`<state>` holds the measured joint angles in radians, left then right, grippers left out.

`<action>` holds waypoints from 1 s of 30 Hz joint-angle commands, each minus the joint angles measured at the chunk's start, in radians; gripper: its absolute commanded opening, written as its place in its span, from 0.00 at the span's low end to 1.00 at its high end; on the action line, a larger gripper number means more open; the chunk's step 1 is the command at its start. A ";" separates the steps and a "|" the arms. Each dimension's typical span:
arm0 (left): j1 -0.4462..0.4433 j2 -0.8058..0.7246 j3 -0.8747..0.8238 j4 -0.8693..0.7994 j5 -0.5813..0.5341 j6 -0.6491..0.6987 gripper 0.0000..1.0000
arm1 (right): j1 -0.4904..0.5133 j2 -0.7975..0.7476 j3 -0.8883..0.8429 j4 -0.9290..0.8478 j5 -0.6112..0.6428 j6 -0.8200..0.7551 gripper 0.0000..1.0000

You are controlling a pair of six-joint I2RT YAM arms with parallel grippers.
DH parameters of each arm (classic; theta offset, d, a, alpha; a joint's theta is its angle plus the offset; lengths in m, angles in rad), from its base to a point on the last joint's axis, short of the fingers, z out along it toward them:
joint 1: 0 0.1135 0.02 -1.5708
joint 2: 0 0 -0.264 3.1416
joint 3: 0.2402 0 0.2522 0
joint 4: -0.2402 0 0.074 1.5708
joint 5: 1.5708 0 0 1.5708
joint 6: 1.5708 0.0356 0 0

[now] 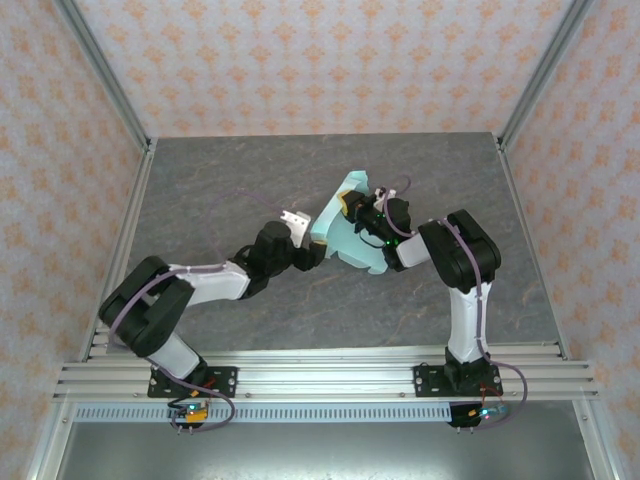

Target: Fold the paper box

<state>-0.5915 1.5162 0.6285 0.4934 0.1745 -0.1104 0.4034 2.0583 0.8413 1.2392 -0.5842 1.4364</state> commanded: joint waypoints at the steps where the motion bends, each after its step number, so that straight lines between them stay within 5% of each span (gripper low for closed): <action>1: 0.037 -0.130 -0.042 -0.017 -0.071 -0.005 0.72 | 0.002 0.020 -0.002 0.054 -0.028 0.022 0.13; 6: 0.136 -0.180 -0.005 -0.110 0.033 -0.069 0.83 | 0.005 0.026 0.019 0.033 -0.046 0.014 0.13; 20: 0.140 0.111 0.270 -0.320 0.257 0.073 0.78 | 0.015 0.037 0.037 0.030 -0.034 0.031 0.13; 30: 0.123 0.245 0.419 -0.508 0.121 0.107 0.73 | 0.022 0.033 0.049 0.019 -0.028 0.052 0.13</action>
<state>-0.4572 1.7275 1.0019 0.0929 0.3744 -0.0448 0.4118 2.0850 0.8677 1.2312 -0.5972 1.4593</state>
